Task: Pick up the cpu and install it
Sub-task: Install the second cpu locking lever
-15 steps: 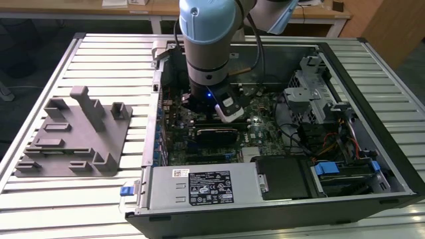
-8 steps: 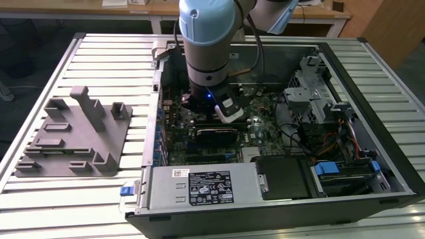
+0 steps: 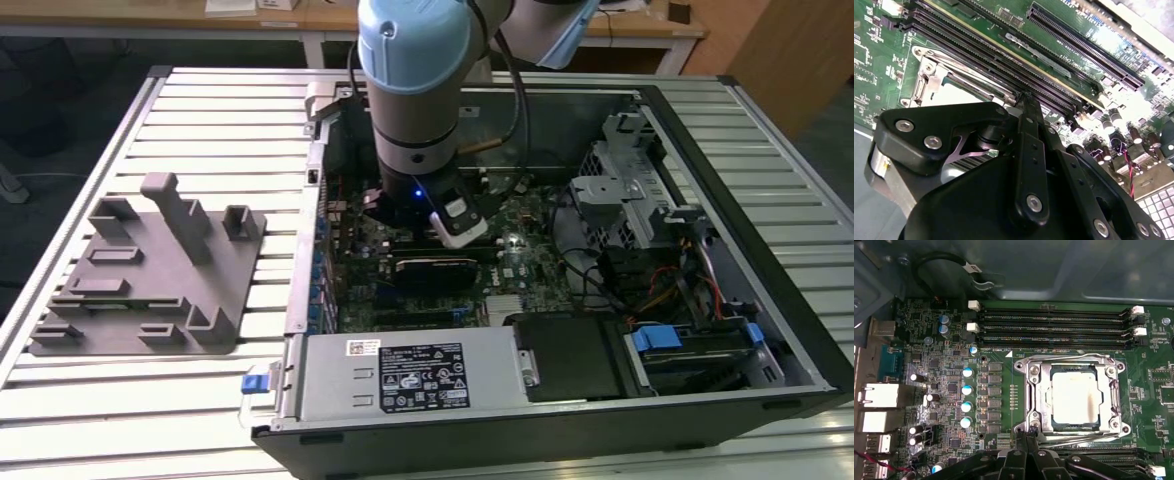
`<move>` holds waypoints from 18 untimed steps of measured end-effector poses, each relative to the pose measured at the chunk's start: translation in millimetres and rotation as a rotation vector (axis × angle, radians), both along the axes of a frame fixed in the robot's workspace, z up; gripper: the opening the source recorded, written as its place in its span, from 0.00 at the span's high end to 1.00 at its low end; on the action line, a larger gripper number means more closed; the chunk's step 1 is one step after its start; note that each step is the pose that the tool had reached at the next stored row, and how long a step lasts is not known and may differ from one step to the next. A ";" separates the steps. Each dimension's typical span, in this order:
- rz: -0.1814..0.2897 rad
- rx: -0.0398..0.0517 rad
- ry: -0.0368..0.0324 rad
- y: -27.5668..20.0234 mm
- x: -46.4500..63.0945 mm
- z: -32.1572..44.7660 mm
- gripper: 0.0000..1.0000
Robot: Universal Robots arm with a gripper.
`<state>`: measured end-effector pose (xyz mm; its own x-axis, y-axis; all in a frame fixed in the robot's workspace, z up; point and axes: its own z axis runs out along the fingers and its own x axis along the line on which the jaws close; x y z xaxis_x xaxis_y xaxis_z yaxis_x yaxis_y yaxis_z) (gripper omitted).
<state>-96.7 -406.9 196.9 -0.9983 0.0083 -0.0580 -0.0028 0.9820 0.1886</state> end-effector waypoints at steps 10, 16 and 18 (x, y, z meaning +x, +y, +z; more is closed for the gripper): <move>0.000 0.0002 -0.0001 0.0 0.0 2.7 0.89; 0.000 0.0121 -0.0001 -0.4 0.0 4.5 0.89; 0.000 0.0299 0.0000 -0.9 0.0 4.5 0.89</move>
<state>-96.8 -407.8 201.4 -0.9983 0.0102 -0.0576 -0.0027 0.9760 0.2179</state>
